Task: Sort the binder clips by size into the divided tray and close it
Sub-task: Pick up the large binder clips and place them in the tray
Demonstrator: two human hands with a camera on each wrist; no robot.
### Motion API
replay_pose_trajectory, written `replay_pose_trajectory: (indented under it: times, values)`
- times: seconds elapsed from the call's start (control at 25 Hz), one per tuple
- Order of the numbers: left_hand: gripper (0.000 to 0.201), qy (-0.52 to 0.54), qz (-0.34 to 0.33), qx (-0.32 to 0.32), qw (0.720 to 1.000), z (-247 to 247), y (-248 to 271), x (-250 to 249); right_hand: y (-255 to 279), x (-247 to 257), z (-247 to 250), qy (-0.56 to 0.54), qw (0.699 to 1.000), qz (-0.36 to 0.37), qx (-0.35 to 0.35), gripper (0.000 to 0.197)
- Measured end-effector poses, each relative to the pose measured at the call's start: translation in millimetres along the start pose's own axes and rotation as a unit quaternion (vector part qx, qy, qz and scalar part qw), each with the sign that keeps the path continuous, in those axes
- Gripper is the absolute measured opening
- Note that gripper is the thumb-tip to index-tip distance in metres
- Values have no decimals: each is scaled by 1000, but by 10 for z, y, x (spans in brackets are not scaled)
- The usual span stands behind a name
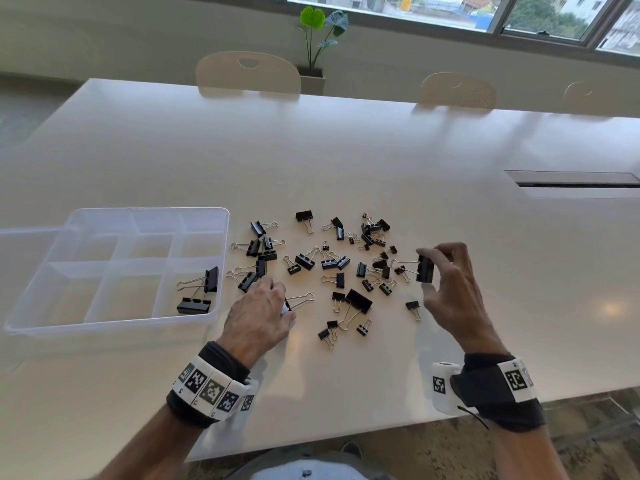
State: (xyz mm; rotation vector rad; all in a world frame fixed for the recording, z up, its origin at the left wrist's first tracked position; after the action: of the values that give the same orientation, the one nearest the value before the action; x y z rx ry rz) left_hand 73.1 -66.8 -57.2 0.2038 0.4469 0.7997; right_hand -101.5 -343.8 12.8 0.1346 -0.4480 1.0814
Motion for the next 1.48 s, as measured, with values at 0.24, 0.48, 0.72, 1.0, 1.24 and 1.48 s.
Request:
replay_pose_trajectory:
  times: [0.24, 0.48, 0.72, 1.0, 1.24, 1.48]
  values:
    - [46, 11, -5, -12, 1000, 31, 37, -2, -41, 255, -249, -68, 995, 26, 68, 55]
    - [49, 22, -6, -34, 999, 104, 159, 109, -53, 579, -889, -23, 985, 38, 164, 51]
    - [47, 27, 5, -40, 999, 147, 264, 233, -10, 594, -985, 44, 968, 12, 249, 66]
    - [48, 40, -1, -35, 999, 129, 342, 221, 9, 623, -969, 43, 954, -36, 293, 49]
    - [52, 48, -24, -84, 995, 320, 509, 143, -98, 577, -1085, 40, 962, -48, 264, 46]
    - [52, 15, 61, -155, 986, 774, 754, 537, -138, 571, -1112, 43, 963, -56, 260, 35]
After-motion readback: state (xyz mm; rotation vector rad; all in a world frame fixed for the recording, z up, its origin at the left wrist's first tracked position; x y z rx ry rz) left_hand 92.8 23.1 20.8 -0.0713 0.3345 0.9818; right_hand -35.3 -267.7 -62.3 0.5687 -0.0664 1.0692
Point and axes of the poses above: each hand's wrist, its own y-axis away from the middle knuckle, its own z-axis out of the back of the hand, x = y × z, the point moved 7 cm from there along -y, towards the middle knuckle, and after that the axes turned 12 degrees about x, right-handed, at the moved point
